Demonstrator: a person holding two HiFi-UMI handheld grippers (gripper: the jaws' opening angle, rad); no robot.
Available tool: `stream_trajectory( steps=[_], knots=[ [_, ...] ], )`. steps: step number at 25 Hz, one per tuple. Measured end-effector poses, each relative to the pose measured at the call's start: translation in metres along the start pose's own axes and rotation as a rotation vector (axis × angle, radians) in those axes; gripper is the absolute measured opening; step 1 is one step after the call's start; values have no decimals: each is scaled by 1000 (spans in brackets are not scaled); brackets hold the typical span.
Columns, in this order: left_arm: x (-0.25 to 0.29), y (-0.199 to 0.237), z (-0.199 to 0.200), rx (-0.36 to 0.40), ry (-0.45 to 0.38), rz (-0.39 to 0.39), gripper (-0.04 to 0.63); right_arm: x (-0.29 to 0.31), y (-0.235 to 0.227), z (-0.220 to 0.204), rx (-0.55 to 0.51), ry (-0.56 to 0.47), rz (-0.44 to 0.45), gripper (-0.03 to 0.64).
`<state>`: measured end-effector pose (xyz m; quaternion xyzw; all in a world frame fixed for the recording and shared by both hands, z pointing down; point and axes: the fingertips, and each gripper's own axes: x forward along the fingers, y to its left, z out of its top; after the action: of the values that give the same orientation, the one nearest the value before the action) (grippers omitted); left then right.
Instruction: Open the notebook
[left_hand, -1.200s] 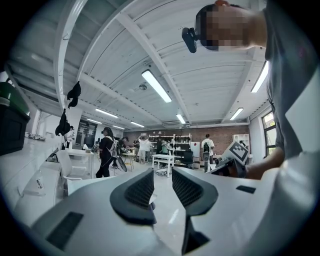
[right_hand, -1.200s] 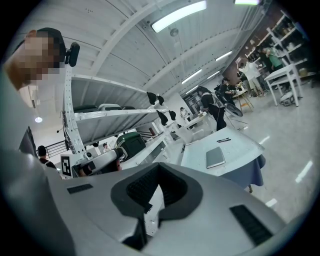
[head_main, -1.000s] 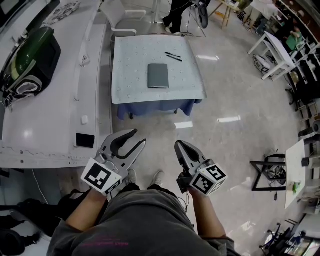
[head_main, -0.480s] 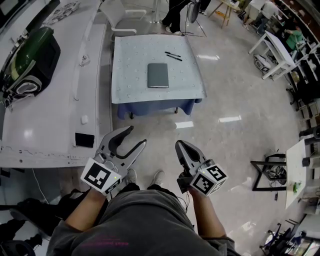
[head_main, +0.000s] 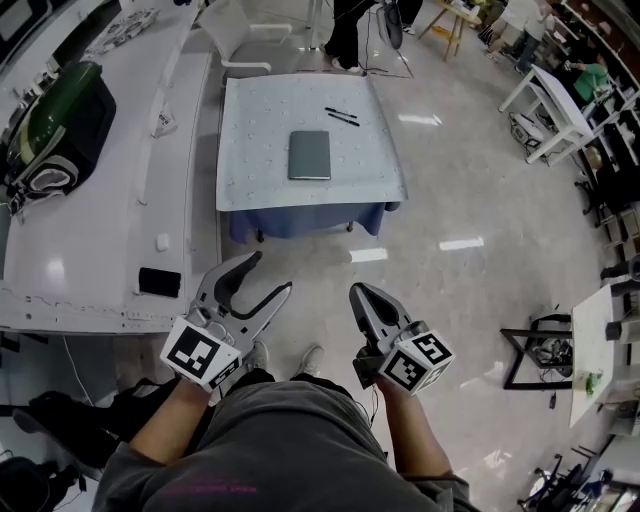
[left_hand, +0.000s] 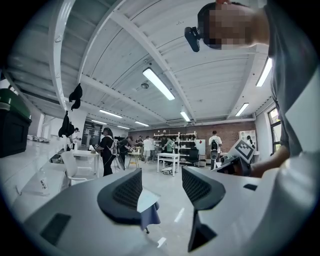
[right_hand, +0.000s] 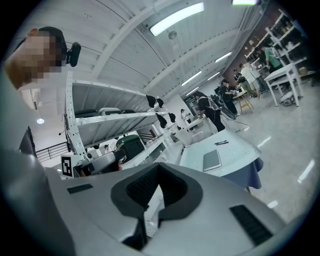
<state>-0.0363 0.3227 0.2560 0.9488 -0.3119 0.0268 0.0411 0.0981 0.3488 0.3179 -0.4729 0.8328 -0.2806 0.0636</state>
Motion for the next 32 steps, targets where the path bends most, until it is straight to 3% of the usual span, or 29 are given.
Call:
stream_trajectory(
  steps=[15,32],
  knots=[
    [38,-47,-8,4,4,55,252,-43,-52,9,11,11,35,2],
    [73,-35,-3,7,-12,60,252,-34,-82,26,10,8,33,2]
  ],
)
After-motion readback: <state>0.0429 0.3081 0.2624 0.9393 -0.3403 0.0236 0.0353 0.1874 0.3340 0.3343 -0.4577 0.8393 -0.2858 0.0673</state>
